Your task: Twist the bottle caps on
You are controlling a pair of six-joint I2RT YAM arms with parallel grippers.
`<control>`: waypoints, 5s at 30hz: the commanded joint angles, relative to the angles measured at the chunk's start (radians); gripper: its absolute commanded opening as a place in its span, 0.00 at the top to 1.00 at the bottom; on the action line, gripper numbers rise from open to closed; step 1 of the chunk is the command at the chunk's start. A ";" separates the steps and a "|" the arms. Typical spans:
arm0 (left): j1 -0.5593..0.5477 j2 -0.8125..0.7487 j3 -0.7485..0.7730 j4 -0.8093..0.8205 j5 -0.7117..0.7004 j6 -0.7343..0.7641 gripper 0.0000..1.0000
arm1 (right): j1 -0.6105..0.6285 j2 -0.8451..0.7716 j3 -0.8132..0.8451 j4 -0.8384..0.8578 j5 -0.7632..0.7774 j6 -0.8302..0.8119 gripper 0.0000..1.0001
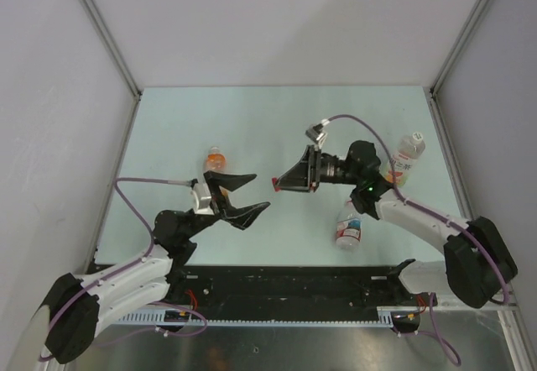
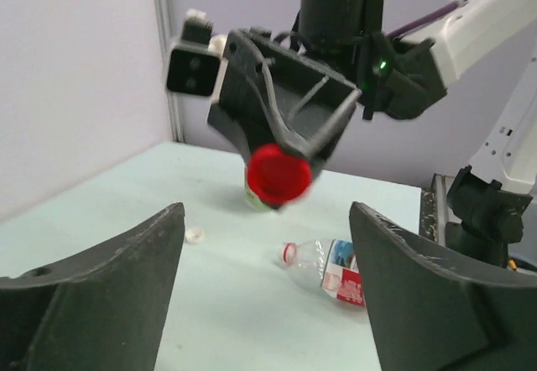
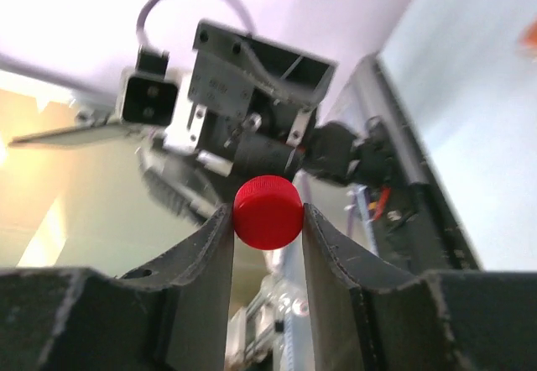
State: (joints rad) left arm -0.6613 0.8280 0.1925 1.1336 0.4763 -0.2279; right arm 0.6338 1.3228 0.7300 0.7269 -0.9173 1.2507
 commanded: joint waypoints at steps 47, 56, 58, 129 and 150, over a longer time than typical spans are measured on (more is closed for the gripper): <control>-0.003 -0.182 0.076 -0.788 -0.771 -0.137 0.00 | -0.033 0.150 0.366 -1.274 1.334 -0.790 0.01; -0.004 -0.160 0.097 -0.809 -0.742 -0.128 0.01 | -0.258 0.039 0.270 -1.445 1.197 -0.687 0.08; -0.003 -0.152 0.099 -0.812 -0.742 -0.129 0.01 | -0.281 0.044 0.257 -1.437 1.161 -0.656 0.10; -0.198 0.166 0.388 -0.502 -0.140 -0.268 0.24 | 0.406 -0.423 0.047 -0.305 1.239 -0.922 0.87; -0.207 0.250 0.391 -0.500 -0.090 -0.238 0.38 | 0.506 -0.461 0.018 -0.280 1.635 -0.954 0.87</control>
State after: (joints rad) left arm -0.8696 1.0779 0.5671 0.6037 0.3706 -0.4877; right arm 1.1496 0.9123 0.7498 0.4011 0.5766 0.2836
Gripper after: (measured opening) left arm 0.607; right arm 0.411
